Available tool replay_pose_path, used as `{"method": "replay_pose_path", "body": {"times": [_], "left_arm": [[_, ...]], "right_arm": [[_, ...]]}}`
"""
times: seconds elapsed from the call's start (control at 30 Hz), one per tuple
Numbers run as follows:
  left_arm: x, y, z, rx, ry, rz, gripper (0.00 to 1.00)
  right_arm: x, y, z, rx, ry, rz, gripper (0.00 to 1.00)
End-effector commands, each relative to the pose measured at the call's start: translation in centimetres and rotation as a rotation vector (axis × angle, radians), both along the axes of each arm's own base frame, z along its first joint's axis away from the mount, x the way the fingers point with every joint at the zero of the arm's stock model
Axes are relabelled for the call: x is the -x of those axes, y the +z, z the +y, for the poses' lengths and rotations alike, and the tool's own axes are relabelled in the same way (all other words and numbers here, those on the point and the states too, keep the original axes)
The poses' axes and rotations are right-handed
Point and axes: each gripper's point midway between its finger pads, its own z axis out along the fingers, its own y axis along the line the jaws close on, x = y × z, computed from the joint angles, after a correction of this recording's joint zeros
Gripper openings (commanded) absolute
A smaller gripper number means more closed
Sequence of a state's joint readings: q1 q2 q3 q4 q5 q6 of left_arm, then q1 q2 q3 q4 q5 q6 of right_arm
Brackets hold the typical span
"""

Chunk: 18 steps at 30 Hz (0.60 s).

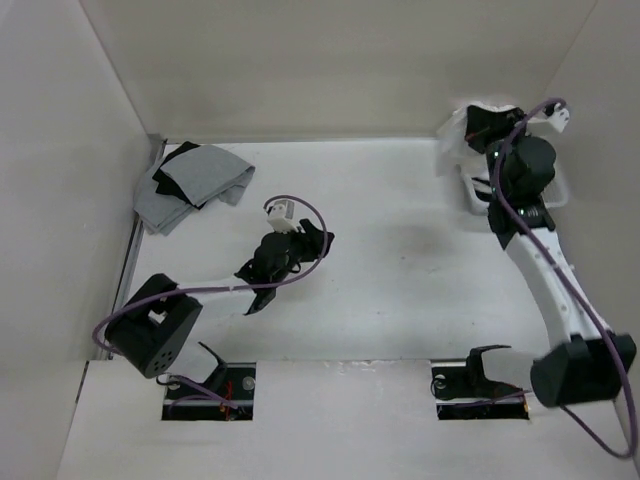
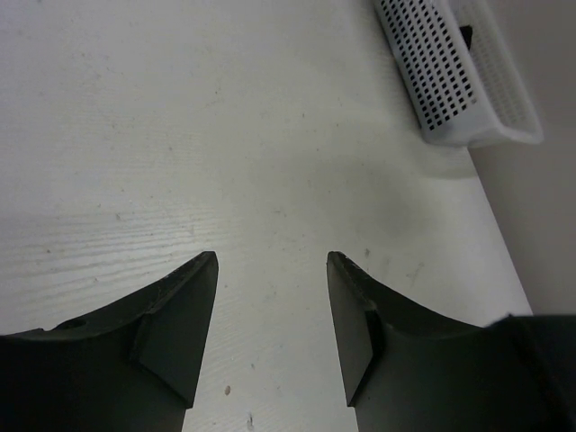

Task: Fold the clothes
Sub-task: Move the tank top to the center of the board

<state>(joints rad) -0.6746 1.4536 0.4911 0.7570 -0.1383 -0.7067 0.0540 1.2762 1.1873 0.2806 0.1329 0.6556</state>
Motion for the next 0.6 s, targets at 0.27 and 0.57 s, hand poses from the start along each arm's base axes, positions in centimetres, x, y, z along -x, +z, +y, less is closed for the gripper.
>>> {"method": "replay_pose_path", "body": {"times": [0.27,0.57], "left_arm": [[-0.1,9.3,12.0,0.168,0.358,-0.150,0.50],[0.6,2.9,14.1,0.068,0.402,0.017,0.50]], "right_arm": [[16.0,0.5,18.1,-0.024,0.590,-0.082,0.04],[7.7,-22.2,20.8,-0.137,0.640,0.416,0.34]]}}
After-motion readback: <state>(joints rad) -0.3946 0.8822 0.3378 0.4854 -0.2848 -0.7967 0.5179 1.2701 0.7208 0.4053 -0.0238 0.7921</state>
